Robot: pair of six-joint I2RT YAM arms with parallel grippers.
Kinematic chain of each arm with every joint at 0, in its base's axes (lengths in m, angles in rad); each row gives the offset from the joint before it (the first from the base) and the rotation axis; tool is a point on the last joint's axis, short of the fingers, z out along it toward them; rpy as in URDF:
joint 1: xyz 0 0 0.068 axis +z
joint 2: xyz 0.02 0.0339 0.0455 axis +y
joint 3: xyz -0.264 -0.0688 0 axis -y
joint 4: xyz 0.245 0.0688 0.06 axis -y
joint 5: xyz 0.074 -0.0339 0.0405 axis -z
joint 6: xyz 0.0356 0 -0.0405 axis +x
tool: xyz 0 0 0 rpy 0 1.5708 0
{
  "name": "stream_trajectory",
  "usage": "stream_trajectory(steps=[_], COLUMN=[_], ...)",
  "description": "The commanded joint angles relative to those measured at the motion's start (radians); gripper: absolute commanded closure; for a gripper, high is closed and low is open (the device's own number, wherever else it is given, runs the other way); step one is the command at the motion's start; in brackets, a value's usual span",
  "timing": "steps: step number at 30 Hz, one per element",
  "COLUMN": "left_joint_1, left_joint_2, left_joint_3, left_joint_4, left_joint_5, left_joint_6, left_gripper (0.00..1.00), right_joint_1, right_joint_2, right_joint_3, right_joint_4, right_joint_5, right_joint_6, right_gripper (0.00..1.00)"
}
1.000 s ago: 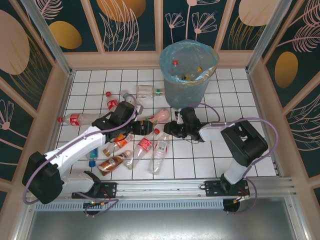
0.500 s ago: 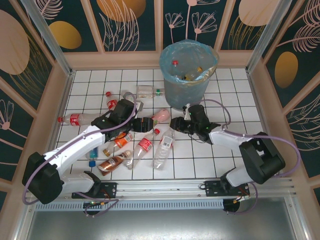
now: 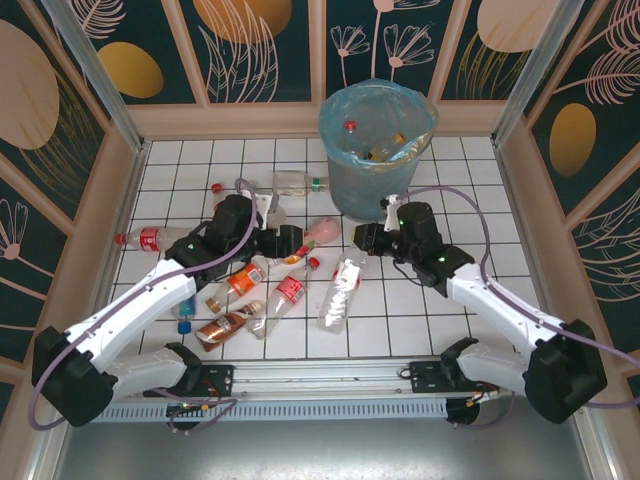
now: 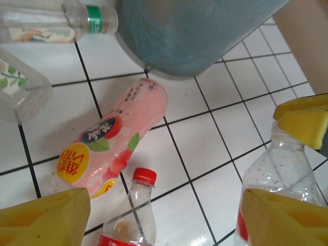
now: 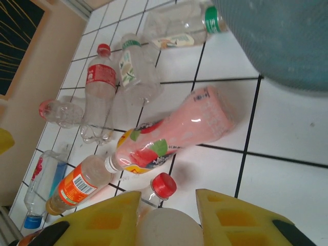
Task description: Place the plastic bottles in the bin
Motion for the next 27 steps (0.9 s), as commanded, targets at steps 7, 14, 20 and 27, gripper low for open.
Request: stream_trajectory(steps=[7, 14, 20, 27], left_joint_1=[-0.003, -0.004, -0.003, -0.003], left_joint_2=[-0.107, -0.161, -0.196, -0.118], left_joint_3=[0.031, 0.119, 0.170, 0.315], left_joint_4=[0.026, 0.040, 0.111, 0.165], left_joint_5=[-0.089, -0.150, -0.174, -0.156], left_joint_6=[0.065, 0.089, 0.123, 0.160], left_gripper=[0.22, 0.22, 0.21, 0.21], right_joint_1=[-0.007, -0.007, -0.007, -0.008], right_joint_2=[-0.097, -0.112, -0.101, -0.032], right_joint_3=[0.157, 0.338, 0.504, 0.744], right_joint_4=[-0.159, -0.255, -0.293, -0.293], right_joint_5=[0.038, 0.071, 0.069, 0.080], right_joint_6=[-0.149, -0.223, -0.250, -0.290], right_gripper=[0.95, 1.00, 1.00, 1.00])
